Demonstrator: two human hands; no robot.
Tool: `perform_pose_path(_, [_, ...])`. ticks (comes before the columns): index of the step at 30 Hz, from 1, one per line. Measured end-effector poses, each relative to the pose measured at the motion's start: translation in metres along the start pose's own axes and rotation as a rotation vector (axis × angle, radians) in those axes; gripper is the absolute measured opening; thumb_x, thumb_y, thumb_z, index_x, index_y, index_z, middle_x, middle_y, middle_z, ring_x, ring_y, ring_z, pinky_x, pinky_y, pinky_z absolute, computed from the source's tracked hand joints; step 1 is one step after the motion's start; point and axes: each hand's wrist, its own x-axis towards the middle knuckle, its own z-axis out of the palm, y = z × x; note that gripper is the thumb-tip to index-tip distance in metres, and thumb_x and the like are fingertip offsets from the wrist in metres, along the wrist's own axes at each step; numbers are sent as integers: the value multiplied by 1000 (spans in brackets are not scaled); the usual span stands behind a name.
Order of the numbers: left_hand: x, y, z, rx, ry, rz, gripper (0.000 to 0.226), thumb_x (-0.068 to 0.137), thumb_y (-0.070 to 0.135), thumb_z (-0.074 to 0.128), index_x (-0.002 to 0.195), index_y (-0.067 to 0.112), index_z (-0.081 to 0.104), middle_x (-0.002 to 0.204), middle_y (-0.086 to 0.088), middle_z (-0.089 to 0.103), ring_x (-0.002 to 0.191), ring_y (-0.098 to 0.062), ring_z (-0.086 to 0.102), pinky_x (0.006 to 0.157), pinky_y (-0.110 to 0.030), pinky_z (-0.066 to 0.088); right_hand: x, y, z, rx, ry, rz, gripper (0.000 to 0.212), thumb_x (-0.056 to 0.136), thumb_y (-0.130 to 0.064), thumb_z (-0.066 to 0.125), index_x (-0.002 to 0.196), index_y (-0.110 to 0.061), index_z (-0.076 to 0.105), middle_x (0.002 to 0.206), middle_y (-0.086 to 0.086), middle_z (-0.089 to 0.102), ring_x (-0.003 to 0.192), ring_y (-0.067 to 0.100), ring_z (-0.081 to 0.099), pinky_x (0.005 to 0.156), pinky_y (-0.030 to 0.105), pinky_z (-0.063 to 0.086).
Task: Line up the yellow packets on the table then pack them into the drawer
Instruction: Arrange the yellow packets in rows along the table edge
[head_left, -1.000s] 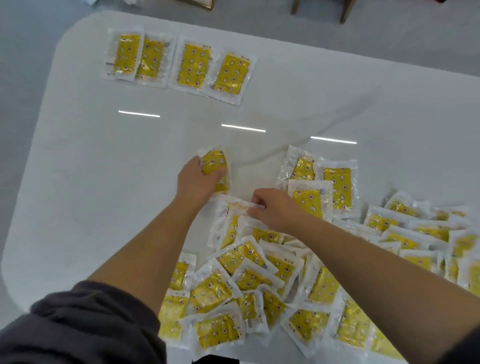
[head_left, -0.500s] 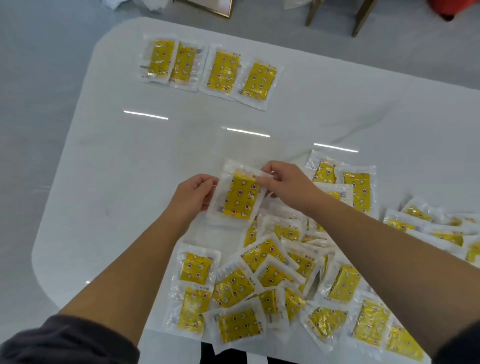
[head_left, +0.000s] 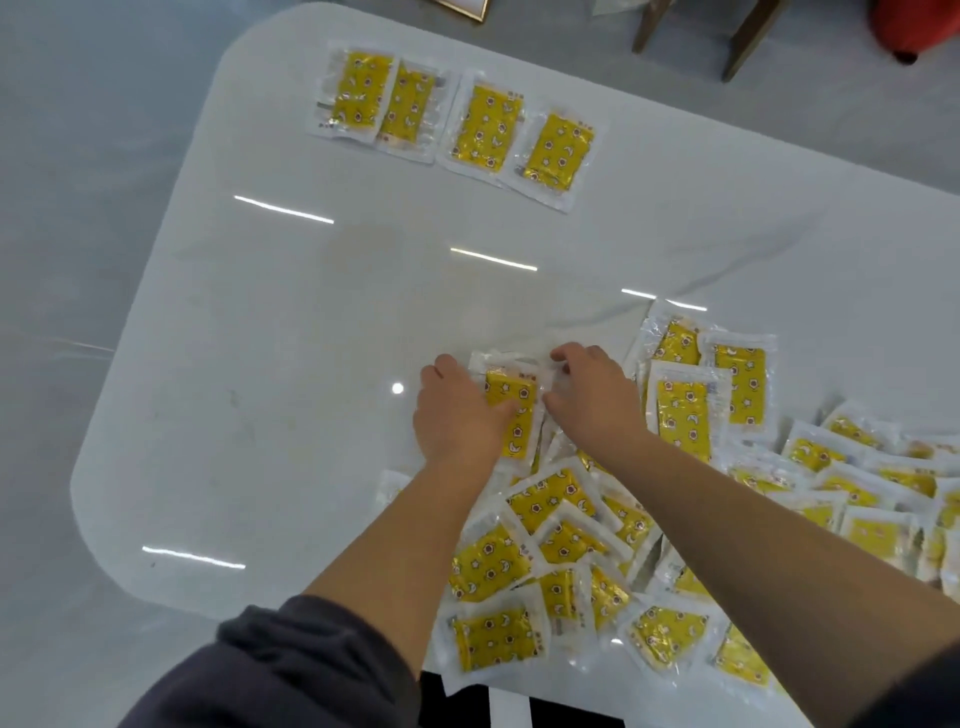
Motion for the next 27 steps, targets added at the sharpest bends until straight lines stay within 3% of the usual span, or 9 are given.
perform_pose_path(5, [4, 9, 5, -33, -96, -81, 51, 80, 45, 73, 111, 15, 45, 111, -3, 59, 107, -25, 58, 89, -37, 39, -17, 13, -8, -28, -13, -6, 45, 91, -27, 56, 134, -21, 44, 126, 1, 55, 113, 22, 55, 96, 44, 45])
perform_pose_path(10, [12, -11, -10, -155, -196, -120, 41, 78, 44, 73, 99, 14, 55, 99, -5, 60, 99, -28, 62, 88, -41, 51, -40, 16, -6, -106, 74, -115, 44, 91, -24, 55, 134, -21, 46, 131, 0, 51, 120, 22, 48, 100, 39, 37])
perform_pose_path(13, [11, -29, -30, -324, -146, -117, 28, 81, 35, 72, 84, 18, 50, 82, 4, 51, 87, -23, 56, 79, -38, 53, -54, 7, -1, -88, 187, -213, 43, 86, -17, 59, 128, -21, 53, 129, -2, 51, 122, 19, 47, 103, 38, 32])
perform_pose_path(15, [11, -44, -52, -446, -78, -140, 23, 84, 27, 70, 93, 15, 53, 91, 1, 55, 88, -20, 55, 73, -33, 48, -63, -3, 6, -106, 221, -314, 43, 82, -14, 62, 124, -20, 57, 127, -1, 54, 122, 20, 48, 104, 39, 32])
perform_pose_path(17, [10, -63, -75, -555, -25, -168, 33, 84, 23, 71, 111, 11, 56, 105, -4, 60, 92, -20, 59, 71, -30, 46, -75, -18, 16, -135, 110, -393, 44, 84, -16, 60, 128, -21, 54, 129, -1, 53, 123, 20, 47, 105, 39, 31])
perform_pose_path(20, [4, -91, -97, -532, 9, -190, 48, 84, 21, 73, 122, 8, 48, 110, -6, 56, 94, -22, 57, 72, -32, 47, -92, -42, 40, -205, -140, -417, 53, 91, -34, 56, 140, -23, 37, 137, 0, 45, 126, 21, 43, 108, 38, 30])
perform_pose_path(22, [0, -110, -104, -510, 14, -204, 47, 84, 19, 73, 123, 8, 47, 108, -5, 54, 91, -21, 56, 72, -32, 47, -102, -57, 62, -287, -205, -366, 75, 86, -49, 61, 145, -22, 23, 142, 4, 38, 130, 25, 38, 107, 42, 31])
perform_pose_path(25, [-6, -137, -104, -483, 2, -224, 46, 84, 20, 73, 123, 8, 52, 110, -6, 61, 94, -23, 62, 73, -32, 50, -114, -74, 98, -401, -270, -313, 116, 73, -65, 67, 150, -25, -9, 158, 13, 6, 146, 34, 9, 113, 59, 14])
perform_pose_path(27, [-9, -152, -104, -501, -10, -242, 44, 83, 19, 74, 122, 11, 55, 111, -8, 64, 95, -25, 65, 73, -32, 53, -121, -78, 114, -465, -261, -283, 124, 73, -66, 66, 147, -28, -26, 158, 15, -14, 146, 37, -9, 112, 64, 1])
